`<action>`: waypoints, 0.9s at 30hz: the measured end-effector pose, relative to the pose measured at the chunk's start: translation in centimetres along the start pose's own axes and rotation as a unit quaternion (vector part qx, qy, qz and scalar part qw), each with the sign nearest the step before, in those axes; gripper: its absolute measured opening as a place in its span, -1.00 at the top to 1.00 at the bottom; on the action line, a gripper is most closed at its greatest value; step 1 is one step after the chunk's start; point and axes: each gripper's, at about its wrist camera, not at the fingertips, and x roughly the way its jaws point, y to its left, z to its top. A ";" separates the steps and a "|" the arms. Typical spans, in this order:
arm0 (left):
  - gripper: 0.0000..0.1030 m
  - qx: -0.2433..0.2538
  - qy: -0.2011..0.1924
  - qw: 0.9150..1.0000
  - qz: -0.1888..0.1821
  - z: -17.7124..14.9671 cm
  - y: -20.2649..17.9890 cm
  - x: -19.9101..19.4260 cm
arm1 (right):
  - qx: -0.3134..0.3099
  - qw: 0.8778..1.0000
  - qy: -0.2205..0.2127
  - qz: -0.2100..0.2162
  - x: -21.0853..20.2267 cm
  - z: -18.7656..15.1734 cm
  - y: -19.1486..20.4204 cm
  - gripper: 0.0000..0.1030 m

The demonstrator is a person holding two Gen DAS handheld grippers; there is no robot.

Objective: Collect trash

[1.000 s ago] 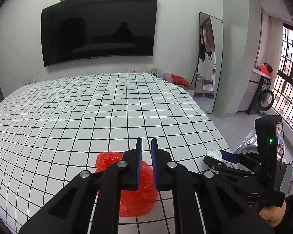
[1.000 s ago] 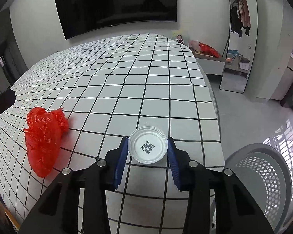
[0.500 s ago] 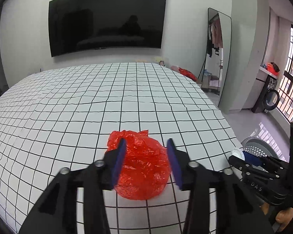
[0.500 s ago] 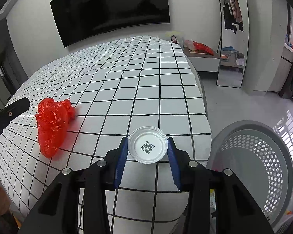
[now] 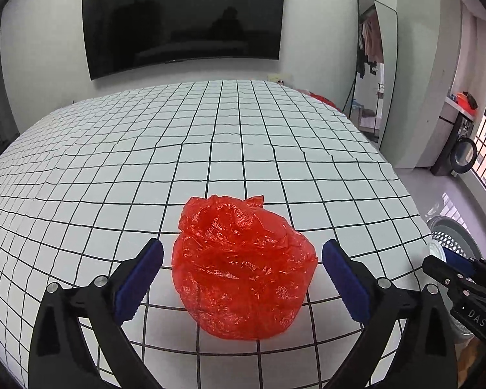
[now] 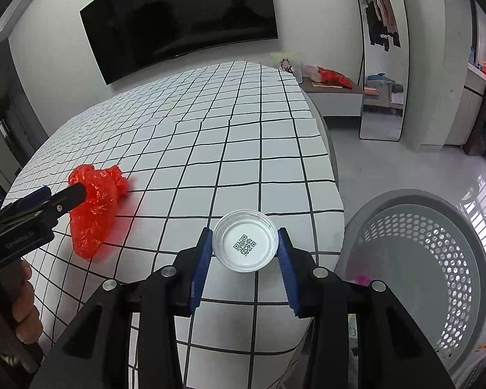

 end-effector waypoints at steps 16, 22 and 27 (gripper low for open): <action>0.29 0.008 0.044 0.999 -0.005 -0.6 0.0 3.2 | -0.008 1.000 0.005 0.004 0.4 0.2 0.6 0.24; 0.52 0.014 0.025 0.999 -0.028 -0.4 -0.8 1.3 | 0.002 1.000 0.002 -0.001 -0.3 -0.1 -0.1 0.24; 0.52 0.037 -0.004 0.998 -0.054 0.0 -3.5 -1.4 | 0.019 1.000 -0.008 -0.012 -1.7 -0.8 -1.6 0.24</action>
